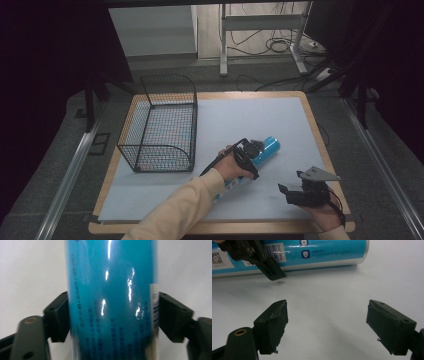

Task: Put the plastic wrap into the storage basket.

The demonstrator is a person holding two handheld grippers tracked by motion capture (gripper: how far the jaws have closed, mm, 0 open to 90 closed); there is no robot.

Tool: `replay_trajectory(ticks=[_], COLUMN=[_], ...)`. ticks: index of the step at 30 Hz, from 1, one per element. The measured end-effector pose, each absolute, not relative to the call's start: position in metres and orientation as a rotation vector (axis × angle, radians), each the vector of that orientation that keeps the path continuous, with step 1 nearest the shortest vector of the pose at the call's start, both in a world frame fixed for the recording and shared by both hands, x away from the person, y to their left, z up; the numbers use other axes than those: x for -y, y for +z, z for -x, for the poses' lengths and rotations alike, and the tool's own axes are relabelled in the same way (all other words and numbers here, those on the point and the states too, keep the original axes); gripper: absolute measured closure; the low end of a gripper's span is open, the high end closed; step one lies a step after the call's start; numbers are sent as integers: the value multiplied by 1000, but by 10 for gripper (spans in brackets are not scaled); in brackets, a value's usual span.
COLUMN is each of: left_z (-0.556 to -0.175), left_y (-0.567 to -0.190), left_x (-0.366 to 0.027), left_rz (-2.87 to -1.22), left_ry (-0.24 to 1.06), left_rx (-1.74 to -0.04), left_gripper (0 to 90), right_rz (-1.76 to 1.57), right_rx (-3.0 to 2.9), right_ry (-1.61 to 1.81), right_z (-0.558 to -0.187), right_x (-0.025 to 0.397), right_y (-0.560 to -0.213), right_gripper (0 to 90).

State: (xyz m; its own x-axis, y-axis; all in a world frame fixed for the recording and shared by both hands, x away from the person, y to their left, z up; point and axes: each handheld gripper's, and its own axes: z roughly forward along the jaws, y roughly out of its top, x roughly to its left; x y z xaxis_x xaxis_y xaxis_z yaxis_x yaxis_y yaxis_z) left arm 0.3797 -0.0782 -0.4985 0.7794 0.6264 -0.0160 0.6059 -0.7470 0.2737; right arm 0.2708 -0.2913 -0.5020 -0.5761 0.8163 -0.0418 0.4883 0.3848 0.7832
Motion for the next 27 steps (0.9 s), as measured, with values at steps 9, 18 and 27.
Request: replay_trajectory(ticks=[9,18,27], left_z=[-383,-390,-386], left_y=[-497,-489,-470], left_x=[76,71,64], left_rz=[-2698,-2697,-2707], left_ry=[71,36,42], left_rx=[-973,-948,-903], left_gripper=[312,313,314], right_rz=[-1121,-1118,-1125], right_rx=[-2215,-2211,-2203], right_ry=[1039,1042,1041], right_z=[-272,-272,-273], right_x=[292,293,294], right_y=[-503,-502,-502], right_gripper=[178,178,178])
